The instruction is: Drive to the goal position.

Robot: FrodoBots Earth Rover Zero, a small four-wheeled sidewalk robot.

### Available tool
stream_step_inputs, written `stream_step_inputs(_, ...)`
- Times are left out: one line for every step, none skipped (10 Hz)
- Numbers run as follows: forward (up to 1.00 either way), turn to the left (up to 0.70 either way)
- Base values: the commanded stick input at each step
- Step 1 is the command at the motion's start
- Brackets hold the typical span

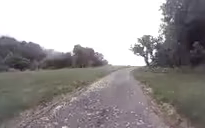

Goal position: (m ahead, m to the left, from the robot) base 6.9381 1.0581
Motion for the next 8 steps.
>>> stream_step_inputs(0.85,0.0)
stream_step_inputs(0.85,0.0)
stream_step_inputs(0.85,0.0)
stream_step_inputs(0.85,0.0)
stream_step_inputs(0.85,0.0)
stream_step_inputs(0.85,0.0)
stream_step_inputs(0.85,0.0)
stream_step_inputs(0.85,0.0)
